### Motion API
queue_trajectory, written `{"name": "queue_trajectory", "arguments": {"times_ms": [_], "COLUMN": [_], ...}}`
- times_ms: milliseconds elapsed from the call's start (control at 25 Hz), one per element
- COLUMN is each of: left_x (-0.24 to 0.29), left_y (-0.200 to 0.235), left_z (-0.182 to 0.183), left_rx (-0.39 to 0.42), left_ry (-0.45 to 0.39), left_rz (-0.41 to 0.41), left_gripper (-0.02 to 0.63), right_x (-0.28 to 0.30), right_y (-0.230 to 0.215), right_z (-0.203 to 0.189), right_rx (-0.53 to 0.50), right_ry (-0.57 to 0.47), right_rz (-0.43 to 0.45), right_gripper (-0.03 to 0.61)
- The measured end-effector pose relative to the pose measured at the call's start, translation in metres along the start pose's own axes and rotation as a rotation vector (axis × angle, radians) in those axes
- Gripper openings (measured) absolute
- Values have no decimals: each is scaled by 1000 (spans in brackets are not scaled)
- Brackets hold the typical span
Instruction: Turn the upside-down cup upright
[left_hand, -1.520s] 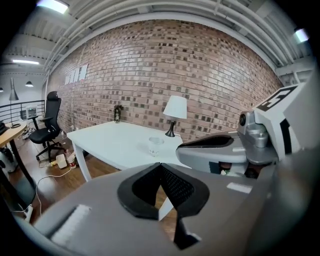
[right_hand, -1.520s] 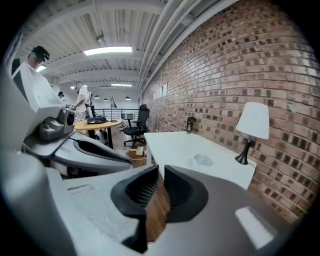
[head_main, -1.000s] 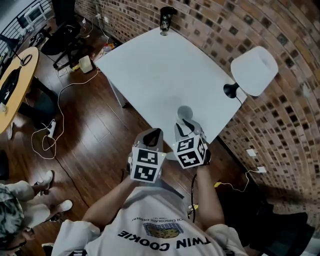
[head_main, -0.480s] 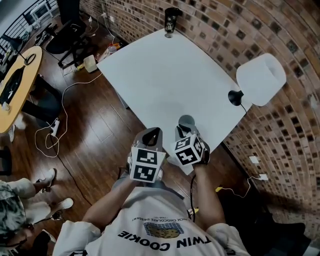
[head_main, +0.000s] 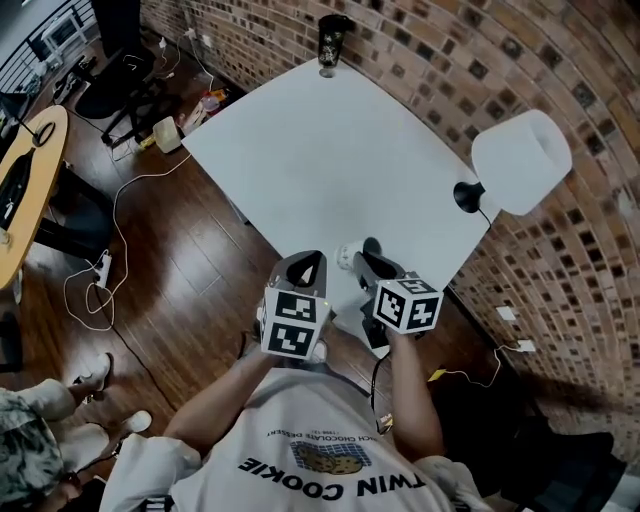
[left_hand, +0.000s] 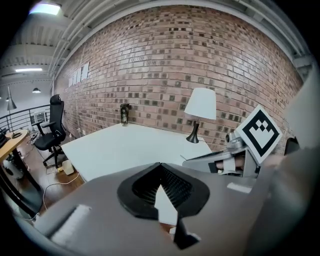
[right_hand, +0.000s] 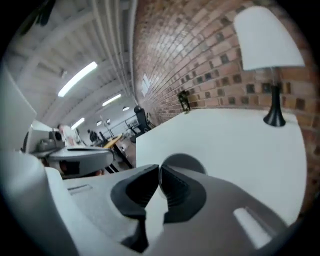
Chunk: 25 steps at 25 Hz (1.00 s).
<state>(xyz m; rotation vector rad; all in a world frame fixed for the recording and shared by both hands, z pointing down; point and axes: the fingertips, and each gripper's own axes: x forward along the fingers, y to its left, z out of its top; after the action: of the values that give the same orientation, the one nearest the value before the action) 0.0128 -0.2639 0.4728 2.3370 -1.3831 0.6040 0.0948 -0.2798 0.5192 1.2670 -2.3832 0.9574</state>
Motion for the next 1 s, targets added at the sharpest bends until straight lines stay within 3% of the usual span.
{"name": "queue_trajectory", "arguments": {"times_ms": [120, 280, 560, 720, 880, 1000], "left_x": [7, 15, 24, 26, 27, 28], "left_y": [5, 5, 4, 4, 6, 8], "left_z": [4, 8, 7, 8, 9, 9], "left_rx": [2, 9, 14, 19, 20, 17], "left_ry": [1, 0, 14, 13, 14, 14], "left_rz": [-19, -41, -65, -68, -66, -64], "left_gripper": [5, 5, 5, 5, 5, 5], "right_x": [2, -2, -6, -9, -12, -14], "right_y": [-16, -39, -63, -76, -79, -71], "right_z": [-1, -4, -12, -25, -26, -15], "right_rx": [253, 482, 637, 796, 789, 654], "right_ry": [-102, -202, -271, -300, -304, -277], "right_rz": [56, 90, 78, 79, 89, 87], "right_gripper": [22, 23, 25, 26, 31, 43]}}
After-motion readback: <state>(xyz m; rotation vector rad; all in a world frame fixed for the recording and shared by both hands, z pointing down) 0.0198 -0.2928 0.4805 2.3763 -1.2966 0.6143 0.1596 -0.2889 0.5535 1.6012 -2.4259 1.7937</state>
